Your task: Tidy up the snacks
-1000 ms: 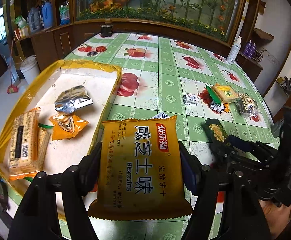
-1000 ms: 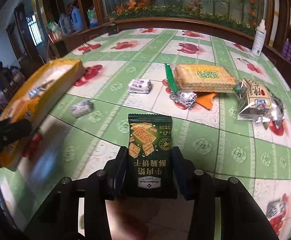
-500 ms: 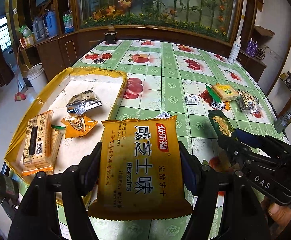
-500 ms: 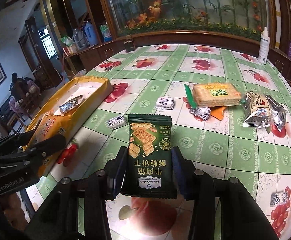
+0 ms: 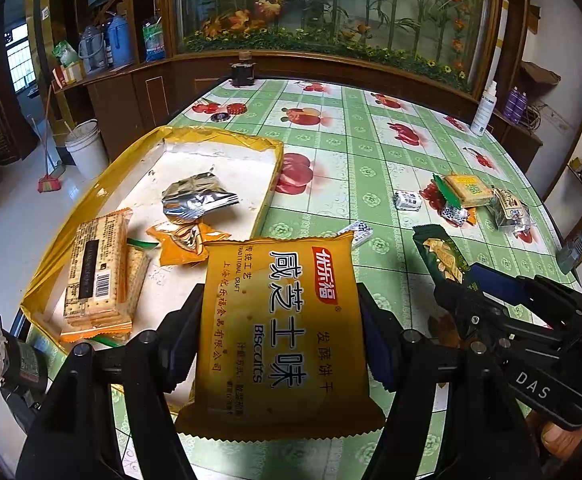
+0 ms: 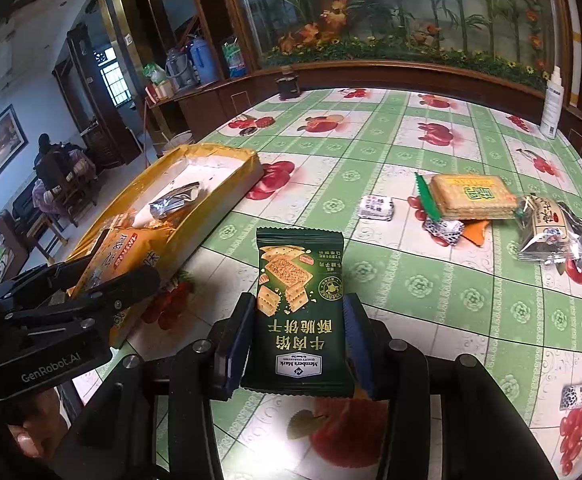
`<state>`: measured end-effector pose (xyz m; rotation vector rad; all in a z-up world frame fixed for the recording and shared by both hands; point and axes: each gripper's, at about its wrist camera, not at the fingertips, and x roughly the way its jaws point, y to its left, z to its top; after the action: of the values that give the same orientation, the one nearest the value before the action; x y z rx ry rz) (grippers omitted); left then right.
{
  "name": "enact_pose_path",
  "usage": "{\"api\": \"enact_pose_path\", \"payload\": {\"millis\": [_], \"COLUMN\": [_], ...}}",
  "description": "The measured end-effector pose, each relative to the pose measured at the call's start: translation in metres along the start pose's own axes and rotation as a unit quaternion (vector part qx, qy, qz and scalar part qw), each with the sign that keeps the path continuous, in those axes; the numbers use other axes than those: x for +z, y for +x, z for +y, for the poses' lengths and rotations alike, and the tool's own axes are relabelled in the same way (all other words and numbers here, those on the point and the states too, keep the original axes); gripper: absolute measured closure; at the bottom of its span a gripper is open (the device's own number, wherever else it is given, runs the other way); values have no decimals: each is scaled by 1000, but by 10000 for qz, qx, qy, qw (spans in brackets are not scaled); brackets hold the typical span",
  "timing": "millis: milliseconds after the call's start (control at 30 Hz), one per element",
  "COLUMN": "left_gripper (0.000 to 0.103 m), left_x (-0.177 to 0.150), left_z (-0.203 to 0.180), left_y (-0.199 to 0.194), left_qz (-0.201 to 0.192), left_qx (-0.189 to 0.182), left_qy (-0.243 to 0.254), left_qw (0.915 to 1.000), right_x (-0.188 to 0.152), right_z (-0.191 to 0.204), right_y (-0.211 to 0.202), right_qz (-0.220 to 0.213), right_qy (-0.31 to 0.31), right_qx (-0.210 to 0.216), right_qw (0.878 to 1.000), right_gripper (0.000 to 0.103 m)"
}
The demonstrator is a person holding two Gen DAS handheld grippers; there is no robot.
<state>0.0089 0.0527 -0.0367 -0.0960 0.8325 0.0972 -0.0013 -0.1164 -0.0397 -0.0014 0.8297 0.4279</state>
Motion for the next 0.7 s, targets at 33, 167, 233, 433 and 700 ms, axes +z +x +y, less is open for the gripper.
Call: {"api": "enact_pose_path", "payload": {"millis": [33,167,233,433,700], "left_gripper": [34,34,34,34,34], "left_x": [0,-2,-2,-3,-6], "left_z": [2,11,17,34,54], "left_y": [0,2,2,4,9], "left_qz": [7,18,16,33,71], "left_qx": [12,61,94,165,286], "left_qy": [-15,-91,-130,-282,-394], "left_qw": [10000,9999,9999,9995,9988], "right_x": [0,1,2,5,9], "right_z": [3,12,16,35,66], "right_y": [1,4,6,13,27], "right_qz": [16,54,64,116,186], "right_qy": [-25,-98,-140,-303,-606], "right_qx": [13,73,93,211,405], "right_qw": [10000,9999,9998,9992,9972], "right_gripper": [58,58,58,58,58]}}
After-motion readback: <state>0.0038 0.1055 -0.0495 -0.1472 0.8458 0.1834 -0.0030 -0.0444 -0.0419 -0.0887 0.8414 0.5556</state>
